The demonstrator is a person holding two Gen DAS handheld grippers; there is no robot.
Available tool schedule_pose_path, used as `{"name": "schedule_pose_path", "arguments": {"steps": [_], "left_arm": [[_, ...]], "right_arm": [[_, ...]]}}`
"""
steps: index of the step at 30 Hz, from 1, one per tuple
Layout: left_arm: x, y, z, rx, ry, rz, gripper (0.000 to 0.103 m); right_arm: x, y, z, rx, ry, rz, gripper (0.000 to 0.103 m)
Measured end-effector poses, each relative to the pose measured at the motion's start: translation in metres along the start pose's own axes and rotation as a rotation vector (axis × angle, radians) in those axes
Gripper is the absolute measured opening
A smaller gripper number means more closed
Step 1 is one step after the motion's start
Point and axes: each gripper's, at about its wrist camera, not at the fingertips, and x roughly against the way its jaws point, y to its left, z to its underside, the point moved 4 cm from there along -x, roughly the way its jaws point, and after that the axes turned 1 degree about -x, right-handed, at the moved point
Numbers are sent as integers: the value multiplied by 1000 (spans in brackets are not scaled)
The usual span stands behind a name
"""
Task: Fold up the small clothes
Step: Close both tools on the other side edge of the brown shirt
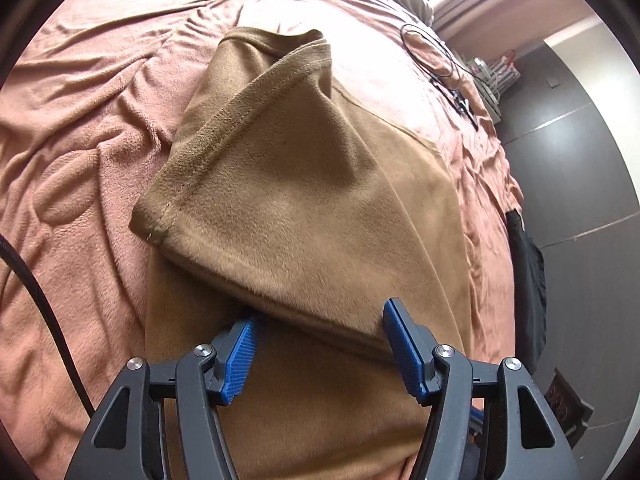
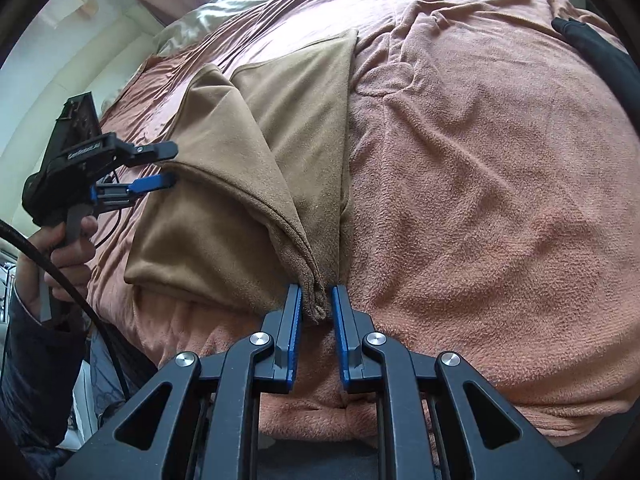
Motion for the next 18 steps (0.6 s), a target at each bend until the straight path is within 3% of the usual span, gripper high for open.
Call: {"name": "schedule_pose_path", "arguments": {"steps": [2, 4, 6, 8, 14, 18], "left_arm": [[-4, 4, -4, 24, -8, 4, 62], [-6, 6, -8, 36, -24, -16, 49], [-5, 4, -12, 30, -25, -24, 26], [-3, 1, -17, 7, -26, -18, 17], [8, -24, -34, -68, -57, 30, 12], [15, -47, -50, -125, -81, 59, 12]], "right_arm": [[2, -3, -1, 9, -4, 9, 12], [2, 0, -1, 18, -3, 18, 12], [2, 0, -1, 23, -1, 22, 12], [6, -3, 1, 25, -2, 23, 12], [4, 9, 3, 21, -17, 24, 12], [12, 17, 8, 12, -84, 7, 13]]}}
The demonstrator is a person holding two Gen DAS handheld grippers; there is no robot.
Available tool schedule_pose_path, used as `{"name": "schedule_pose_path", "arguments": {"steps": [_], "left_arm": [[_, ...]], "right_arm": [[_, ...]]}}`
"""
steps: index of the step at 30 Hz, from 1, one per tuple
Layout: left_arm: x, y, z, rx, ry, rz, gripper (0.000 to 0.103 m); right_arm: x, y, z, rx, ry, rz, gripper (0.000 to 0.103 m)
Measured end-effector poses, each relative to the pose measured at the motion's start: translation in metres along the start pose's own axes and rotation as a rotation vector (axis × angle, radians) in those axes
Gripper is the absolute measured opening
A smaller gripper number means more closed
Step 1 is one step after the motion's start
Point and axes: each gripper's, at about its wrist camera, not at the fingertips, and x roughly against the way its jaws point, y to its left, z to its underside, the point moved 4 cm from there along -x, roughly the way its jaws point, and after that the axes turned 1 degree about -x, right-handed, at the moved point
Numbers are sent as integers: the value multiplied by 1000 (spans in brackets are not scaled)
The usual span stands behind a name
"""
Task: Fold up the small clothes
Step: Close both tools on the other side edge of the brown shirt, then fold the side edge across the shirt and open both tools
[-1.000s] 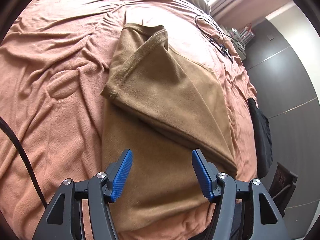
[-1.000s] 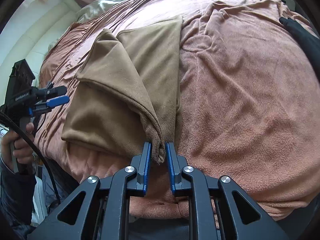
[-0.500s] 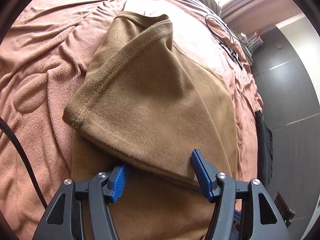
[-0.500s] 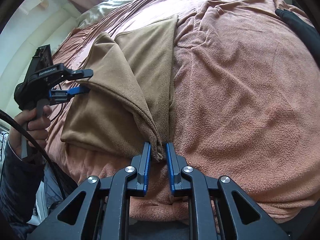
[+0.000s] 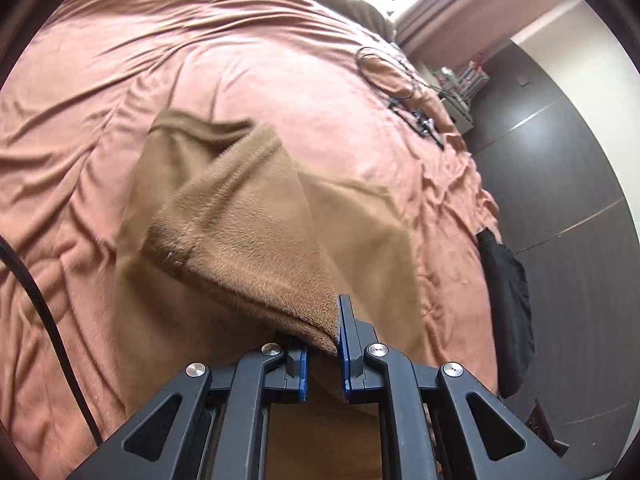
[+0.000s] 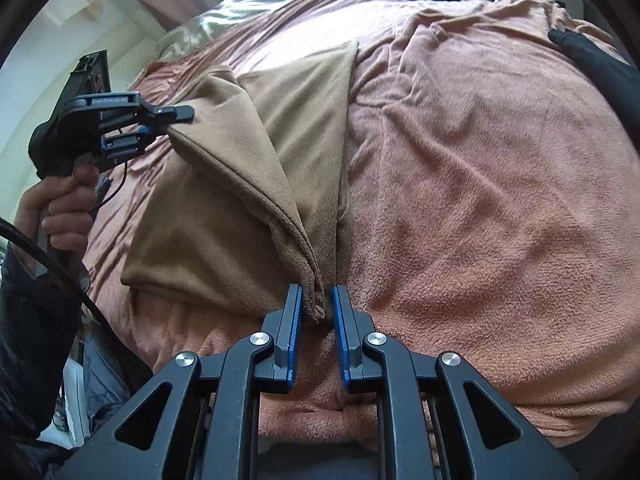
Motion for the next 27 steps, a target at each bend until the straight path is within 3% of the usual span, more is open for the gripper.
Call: {"name": "schedule_pose_path", "arguments": {"steps": [1, 3, 5, 13, 27], "left_arm": [[0, -5, -4, -12, -3, 6, 12], [-2, -15, -11, -28, -4, 15, 12], [-5, -25, -17, -44, -1, 24, 12], [-30, -48, -34, -94, 28, 43, 12], [-89, -80, -47, -199, 105, 39, 12]], "right_arm": [[6, -4, 3, -12, -19, -4, 16], [16, -14, 9, -48, -42, -9, 35], [22, -21, 10, -87, -64, -25, 45], [32, -50, 20, -217, -83, -94, 46], [23, -35, 12, -254, -143, -79, 46]]}}
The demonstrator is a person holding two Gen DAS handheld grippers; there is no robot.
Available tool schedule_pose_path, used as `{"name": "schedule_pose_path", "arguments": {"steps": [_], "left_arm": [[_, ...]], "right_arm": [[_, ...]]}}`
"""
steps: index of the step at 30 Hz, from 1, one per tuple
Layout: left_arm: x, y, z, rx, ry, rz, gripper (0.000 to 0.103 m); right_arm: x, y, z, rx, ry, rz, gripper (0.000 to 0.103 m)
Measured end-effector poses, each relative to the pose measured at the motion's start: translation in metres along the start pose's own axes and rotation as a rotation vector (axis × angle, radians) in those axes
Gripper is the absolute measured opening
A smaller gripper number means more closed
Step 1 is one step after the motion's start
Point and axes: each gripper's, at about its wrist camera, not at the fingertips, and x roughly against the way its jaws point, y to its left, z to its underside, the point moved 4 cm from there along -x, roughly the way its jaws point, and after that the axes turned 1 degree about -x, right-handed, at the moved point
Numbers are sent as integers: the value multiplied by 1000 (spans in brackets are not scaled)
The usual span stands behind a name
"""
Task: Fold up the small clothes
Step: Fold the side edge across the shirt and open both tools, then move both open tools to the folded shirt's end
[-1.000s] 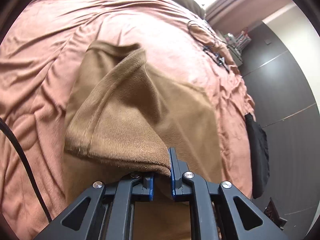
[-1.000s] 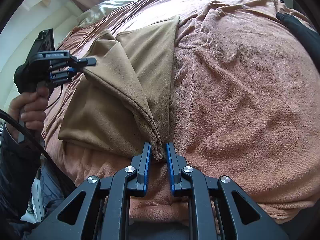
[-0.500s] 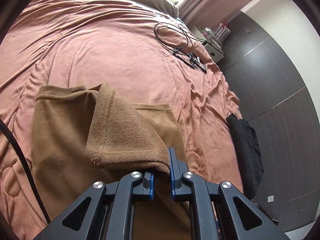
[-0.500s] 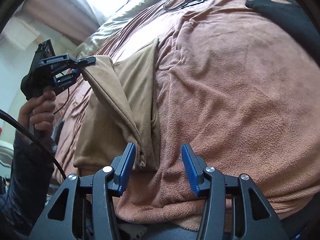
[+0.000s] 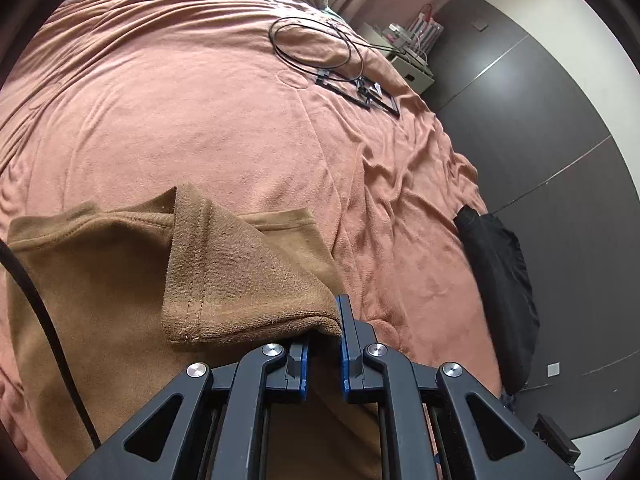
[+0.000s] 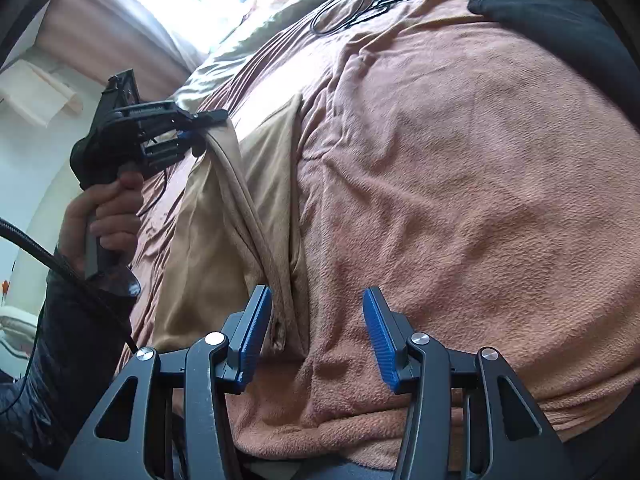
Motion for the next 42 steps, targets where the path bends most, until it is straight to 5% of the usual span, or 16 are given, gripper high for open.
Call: {"name": "schedule_pose_path", "arguments": {"steps": [7, 10, 12, 15, 29, 42], "left_arm": [[-29, -9, -4, -37, 47, -5, 12], [-32, -15, -6, -63, 48, 13, 31], [-27, -17, -8, -67, 29, 55, 58], [-12, -15, -11, -66, -29, 56, 72], [57, 88, 44, 95, -32, -126, 72], [109, 142, 88, 193, -78, -174, 72]], "right_arm": [[0, 0, 3, -23, 22, -20, 46], [1, 0, 4, -32, 23, -31, 46], [1, -1, 5, -37, 26, -36, 46], [-3, -2, 4, -39, 30, -35, 46], [-15, 7, 2, -20, 58, -19, 46], [-17, 15, 3, -5, 55, 28, 46]]}}
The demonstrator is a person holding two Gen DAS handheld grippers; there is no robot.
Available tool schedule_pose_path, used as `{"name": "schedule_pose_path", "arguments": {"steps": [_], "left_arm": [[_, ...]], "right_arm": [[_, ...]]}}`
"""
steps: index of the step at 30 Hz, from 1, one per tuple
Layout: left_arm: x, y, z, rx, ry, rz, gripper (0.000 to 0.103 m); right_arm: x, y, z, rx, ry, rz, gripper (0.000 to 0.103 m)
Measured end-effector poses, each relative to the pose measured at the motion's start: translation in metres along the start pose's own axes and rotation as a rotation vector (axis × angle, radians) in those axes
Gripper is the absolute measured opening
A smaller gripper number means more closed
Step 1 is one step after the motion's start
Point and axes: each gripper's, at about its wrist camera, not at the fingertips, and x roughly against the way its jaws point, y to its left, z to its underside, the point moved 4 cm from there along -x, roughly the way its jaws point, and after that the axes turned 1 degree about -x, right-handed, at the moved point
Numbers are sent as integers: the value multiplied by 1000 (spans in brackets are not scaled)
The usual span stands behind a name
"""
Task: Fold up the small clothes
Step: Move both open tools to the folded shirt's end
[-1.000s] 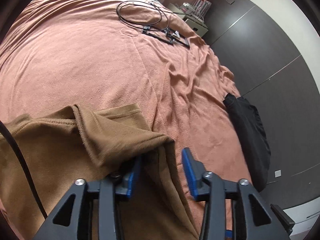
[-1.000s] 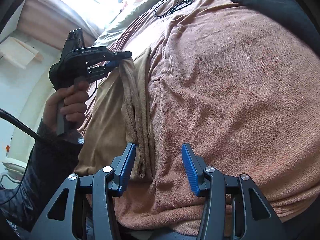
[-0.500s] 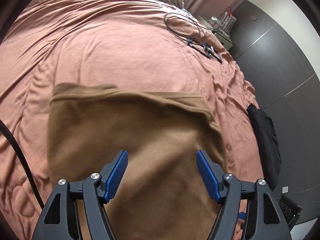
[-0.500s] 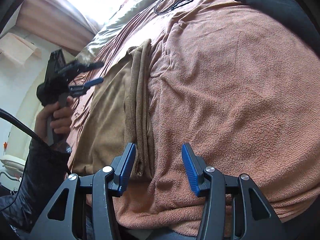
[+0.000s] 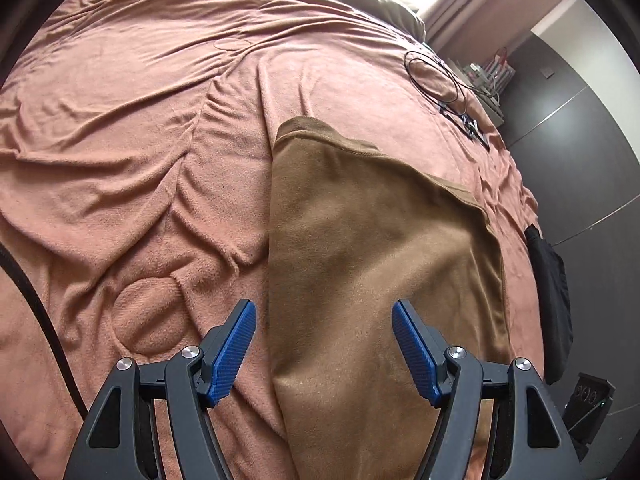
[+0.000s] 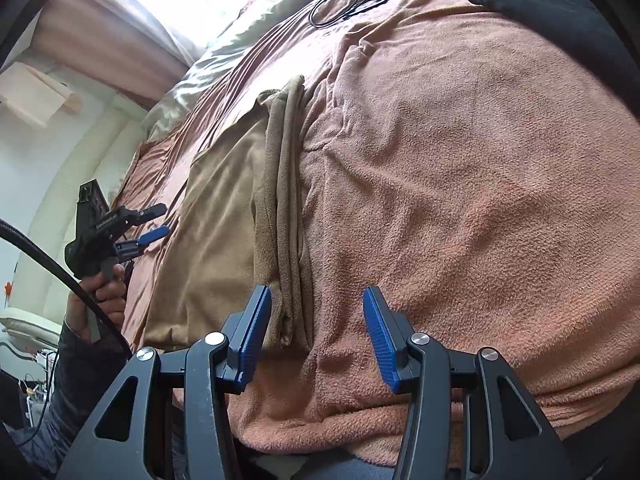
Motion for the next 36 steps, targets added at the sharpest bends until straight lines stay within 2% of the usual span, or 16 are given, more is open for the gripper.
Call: {"name": "schedule_pose_path", "arguments": {"steps": [5, 13, 17, 20, 25, 28, 30, 31, 36], "left_arm": [[6, 2, 20, -3, 21, 21, 72], [8, 4, 75, 16, 76, 53, 69], [9, 7, 101, 28, 98, 56, 58], [15, 6, 114, 32, 87, 60, 55], [27, 2, 129, 26, 82, 65, 50], [32, 1, 139, 14, 86, 57, 41], [32, 1, 143, 13, 94, 60, 19], [33, 0, 145, 9, 96, 64, 13], [43, -1, 150, -13, 68, 58, 7]], "right_arm": [[-6, 13, 2, 5, 31, 13, 46], [-21, 34, 0, 16, 55, 32, 46], [-28, 42, 1, 39, 57, 34, 41], [-35, 45, 1, 54, 65, 55, 40], [-34, 46, 2, 54, 57, 79, 28], [-33, 46, 7, 43, 47, 81, 20], [-29, 45, 8, 40, 37, 82, 13], [-28, 45, 8, 42, 30, 85, 11], [-21, 49, 11, 61, 9, 93, 6]]}}
